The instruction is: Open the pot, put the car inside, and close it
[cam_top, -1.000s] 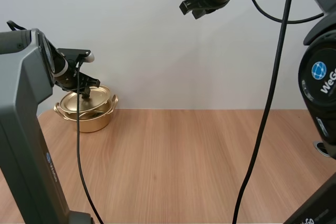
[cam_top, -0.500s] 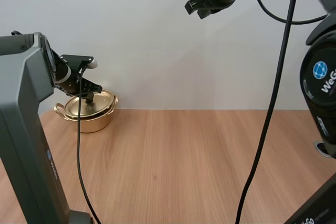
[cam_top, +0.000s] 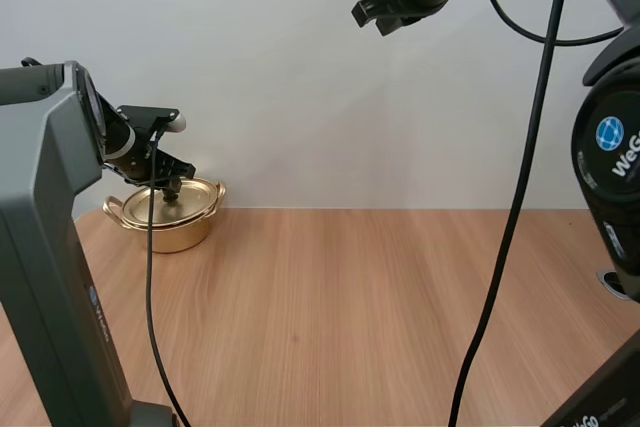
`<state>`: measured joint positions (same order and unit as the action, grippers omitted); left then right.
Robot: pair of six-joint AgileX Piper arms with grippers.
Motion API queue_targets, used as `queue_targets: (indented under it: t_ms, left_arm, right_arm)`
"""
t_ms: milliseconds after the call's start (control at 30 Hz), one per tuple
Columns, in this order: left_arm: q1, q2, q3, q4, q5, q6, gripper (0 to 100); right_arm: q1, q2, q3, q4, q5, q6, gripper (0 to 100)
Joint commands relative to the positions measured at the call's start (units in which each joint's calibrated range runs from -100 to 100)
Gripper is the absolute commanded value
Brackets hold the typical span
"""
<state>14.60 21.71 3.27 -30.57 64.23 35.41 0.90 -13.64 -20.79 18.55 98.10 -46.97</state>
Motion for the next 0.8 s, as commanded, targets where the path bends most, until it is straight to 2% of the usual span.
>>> queue_targets:
  t_ms: [0, 67, 233, 333, 467, 600, 700, 767]
  left_arm:
    - [0.01, 0.0, 0.06, -0.02, -0.9, -0.18, 80]
    - [0.01, -0.13, 0.06, -0.02, -1.54, -0.33, 83]
    - [0.01, -2.24, 0.06, -0.26, 0.64, 0.17, 83]
    - [0.01, -6.01, 0.06, -4.97, 0.64, 3.83, 83]
    - [-0.23, -14.27, 0.06, -14.5, 2.31, 8.48, 83]
    - [-1.95, -23.3, 0.94, -18.59, 4.03, 9.01, 83]
    - [-3.51, -31.65, 5.23, -21.42, 0.4, 9.01, 83]
    - [-3.86, -34.06, 6.93, -22.09, -1.82, 9.01, 83]
  right_arm:
    - [-0.02, 0.02, 0.04, 0.02, 0.1, -0.01, 0]
    - [-0.02, 0.02, 0.04, 0.02, 0.1, -0.01, 0]
    - [-0.02, 0.02, 0.04, 0.02, 0.1, -0.01, 0]
    - [-0.02, 0.02, 0.04, -0.51, 0.1, -0.37, 0]
    - [-0.1, 0.02, 0.04, -0.92, -0.43, -0.37, 0]
    - [-1.17, 0.02, 0.04, -0.8, -1.95, -0.37, 0]
    - [-2.79, 0.02, 0.04, -0.14, -2.92, -0.37, 0]
    - [-3.43, 0.02, 0.04, 0.74, -3.05, -0.39, 0]
